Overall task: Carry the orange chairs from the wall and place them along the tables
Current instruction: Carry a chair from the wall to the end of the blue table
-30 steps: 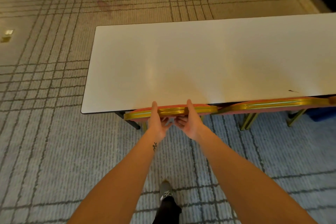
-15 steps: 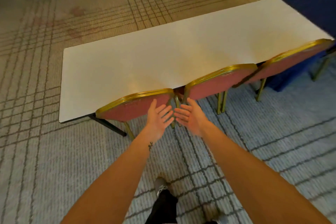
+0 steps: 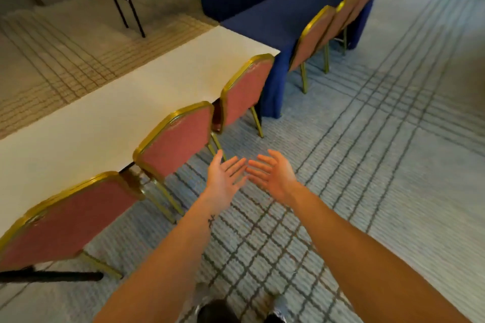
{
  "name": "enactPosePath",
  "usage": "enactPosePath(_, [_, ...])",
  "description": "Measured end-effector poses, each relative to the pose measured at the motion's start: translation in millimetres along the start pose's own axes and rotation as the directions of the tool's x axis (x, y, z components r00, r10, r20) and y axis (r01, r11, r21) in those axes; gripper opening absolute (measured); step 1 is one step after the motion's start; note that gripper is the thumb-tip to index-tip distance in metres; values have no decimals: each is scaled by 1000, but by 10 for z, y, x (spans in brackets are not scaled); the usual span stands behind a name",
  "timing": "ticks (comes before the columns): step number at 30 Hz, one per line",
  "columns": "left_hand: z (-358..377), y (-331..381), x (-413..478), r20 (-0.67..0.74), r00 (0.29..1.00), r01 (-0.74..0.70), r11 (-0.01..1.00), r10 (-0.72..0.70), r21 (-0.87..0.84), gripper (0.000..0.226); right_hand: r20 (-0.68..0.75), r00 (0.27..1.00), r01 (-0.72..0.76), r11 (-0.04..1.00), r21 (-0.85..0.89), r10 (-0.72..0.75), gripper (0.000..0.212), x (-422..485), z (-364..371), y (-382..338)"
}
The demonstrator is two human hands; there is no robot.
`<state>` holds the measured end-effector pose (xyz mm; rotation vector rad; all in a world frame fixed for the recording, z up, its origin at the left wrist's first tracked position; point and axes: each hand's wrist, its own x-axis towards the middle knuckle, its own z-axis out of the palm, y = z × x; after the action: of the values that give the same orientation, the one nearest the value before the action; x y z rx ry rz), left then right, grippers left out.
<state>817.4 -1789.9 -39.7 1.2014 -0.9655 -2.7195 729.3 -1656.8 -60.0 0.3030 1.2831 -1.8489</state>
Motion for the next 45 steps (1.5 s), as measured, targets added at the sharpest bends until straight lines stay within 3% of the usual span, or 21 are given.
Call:
enactPosePath(9, [1401,-774,355,201,968,92,957,-151,275,65,-290,945,231,934,273,-150,41,-598,-1364,-658])
enactPosePath(19, [2608,-1735,495,362,770,229,757,-526,612,61,-631,747,528,764,371,-210,45,-1437,-2283,-801])
enactPosePath(31, [3401,-3398,-263,362,537,196,530,-762,825,68,-835,522,770,517,374,-174,46,-2846,-3514,-252])
enactPosePath(38, [3649,-4650,-984,311,487,187,445,-816,876,64,-888,442,830,436,348,-132,43,-3916,-4348,210])
enactPosePath(45, [3789,-5961,-2088,262,375,152,337,-889,929,63,-948,313,902,330,279,-53,44,-5159,-5161,897])
